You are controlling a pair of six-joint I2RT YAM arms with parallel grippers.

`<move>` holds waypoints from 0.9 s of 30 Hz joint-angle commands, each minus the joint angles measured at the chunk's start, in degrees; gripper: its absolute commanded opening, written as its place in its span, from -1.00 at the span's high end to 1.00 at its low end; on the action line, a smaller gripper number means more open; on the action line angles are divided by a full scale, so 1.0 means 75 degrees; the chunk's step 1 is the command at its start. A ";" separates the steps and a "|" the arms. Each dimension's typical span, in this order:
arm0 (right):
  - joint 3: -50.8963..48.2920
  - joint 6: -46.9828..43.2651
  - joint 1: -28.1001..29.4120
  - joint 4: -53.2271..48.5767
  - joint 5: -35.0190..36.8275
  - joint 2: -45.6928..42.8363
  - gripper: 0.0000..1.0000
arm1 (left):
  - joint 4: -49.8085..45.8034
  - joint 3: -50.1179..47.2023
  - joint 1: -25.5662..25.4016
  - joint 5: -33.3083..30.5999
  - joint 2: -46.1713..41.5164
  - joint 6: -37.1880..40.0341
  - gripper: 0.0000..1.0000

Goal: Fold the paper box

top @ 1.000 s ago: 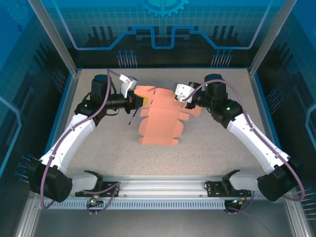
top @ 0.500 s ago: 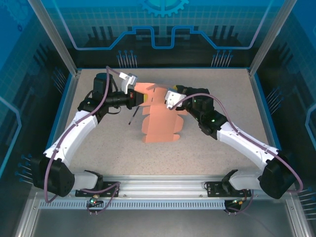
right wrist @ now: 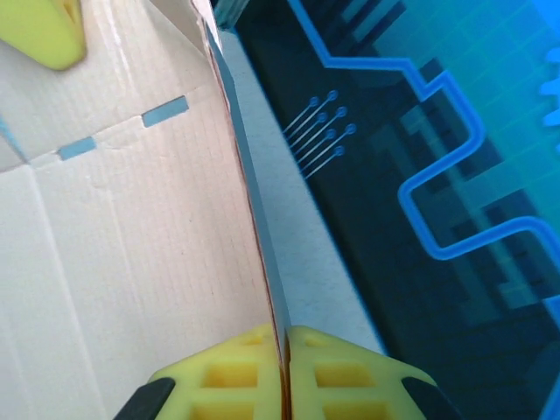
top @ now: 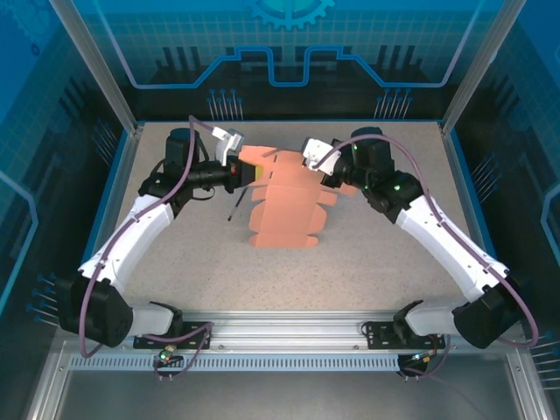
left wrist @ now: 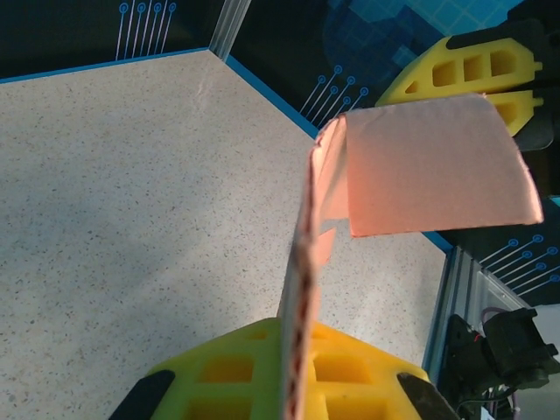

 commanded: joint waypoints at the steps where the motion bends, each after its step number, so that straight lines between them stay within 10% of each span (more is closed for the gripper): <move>1: 0.0233 0.0762 -0.0071 -0.1401 -0.1164 0.0121 0.84 | 0.0431 0.0028 0.0088 -0.0067 0.0143 0.0173 0.96; 15: 0.0344 0.1599 -0.0671 -0.1874 -0.1708 0.0517 0.88 | 0.0540 0.0062 0.0091 -0.0219 0.0559 0.0090 0.45; 27: 0.0102 0.3026 -0.1730 -0.1993 -0.1959 0.1726 0.90 | 0.1057 -0.0523 -0.0144 -0.2818 0.0258 -0.0959 0.02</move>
